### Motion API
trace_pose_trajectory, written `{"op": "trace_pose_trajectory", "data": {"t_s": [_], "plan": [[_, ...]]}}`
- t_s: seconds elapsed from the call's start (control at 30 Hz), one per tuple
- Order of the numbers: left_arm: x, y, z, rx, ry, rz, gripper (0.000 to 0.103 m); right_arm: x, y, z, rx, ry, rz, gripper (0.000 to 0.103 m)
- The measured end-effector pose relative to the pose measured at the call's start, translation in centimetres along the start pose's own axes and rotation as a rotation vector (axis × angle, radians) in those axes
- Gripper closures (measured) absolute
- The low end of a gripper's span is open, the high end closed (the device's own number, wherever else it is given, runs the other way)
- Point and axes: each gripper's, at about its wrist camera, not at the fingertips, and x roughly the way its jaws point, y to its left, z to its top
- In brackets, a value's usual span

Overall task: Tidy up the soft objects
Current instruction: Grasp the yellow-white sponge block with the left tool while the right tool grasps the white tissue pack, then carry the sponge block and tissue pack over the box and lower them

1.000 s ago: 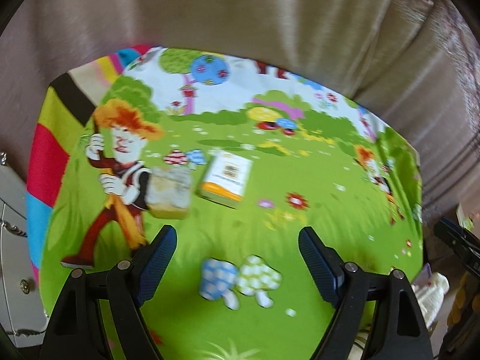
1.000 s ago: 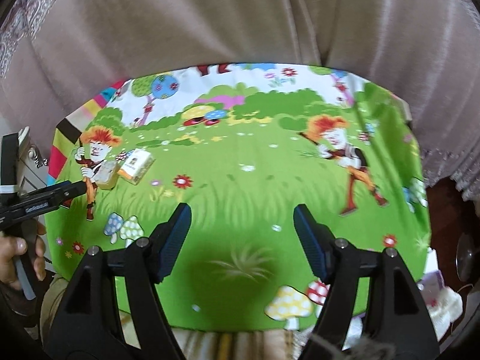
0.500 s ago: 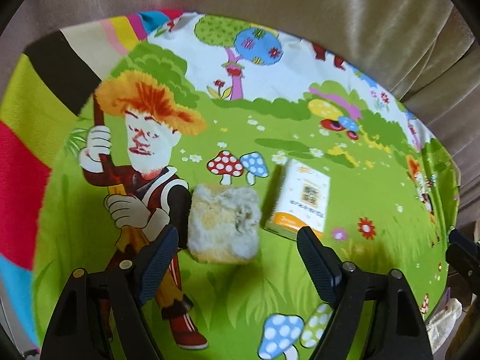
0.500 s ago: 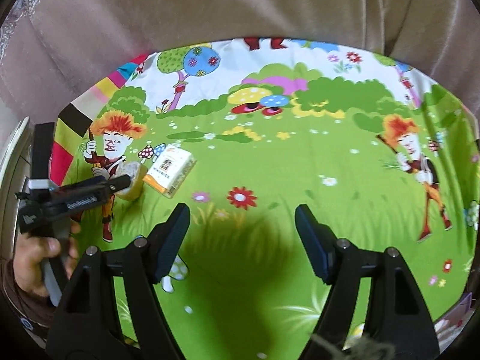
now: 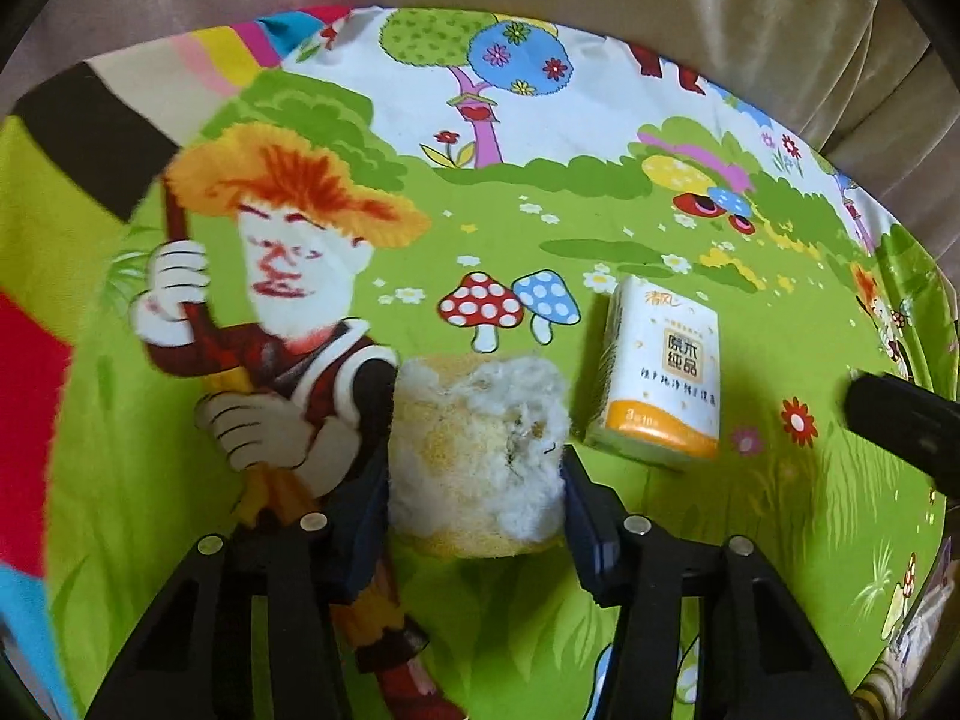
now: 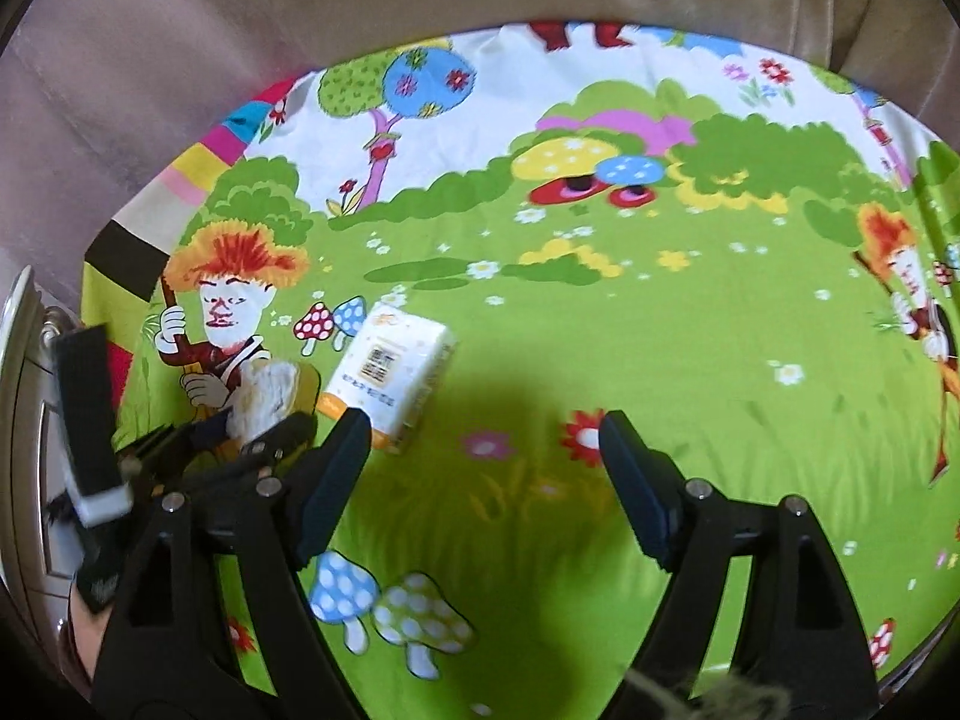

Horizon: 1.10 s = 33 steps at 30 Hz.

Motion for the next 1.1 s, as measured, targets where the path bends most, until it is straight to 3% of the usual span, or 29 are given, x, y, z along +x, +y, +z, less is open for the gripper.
{"op": "trace_pose_trajectory", "data": {"t_s": [0.33, 0.6, 0.67, 0.9, 1.1], "plan": [[-3.8, 1.1, -2.5, -0.017, -0.04, 0.008, 0.051, 5.3, 4.5, 1.2, -0.001, 0.055, -0.003, 0.022], [-5.1, 1.8, -4.5, -0.048, -0.049, 0.011, 0.051, 9.0, 6.7, 1.5, -0.062, 0.081, -0.082, 0.022], [-5.2, 1.8, -4.8, -0.056, -0.048, 0.009, 0.051, 9.4, 6.7, 1.3, -0.076, 0.073, -0.112, 0.03], [-6.1, 1.3, -5.3, -0.063, -0.057, -0.008, 0.051, 8.1, 6.4, 0.3, -0.114, 0.046, -0.122, 0.035], [-7.8, 0.3, -6.0, -0.061, -0.07, -0.037, 0.051, 3.3, 4.4, -1.3, -0.115, -0.017, -0.122, 0.035]]}}
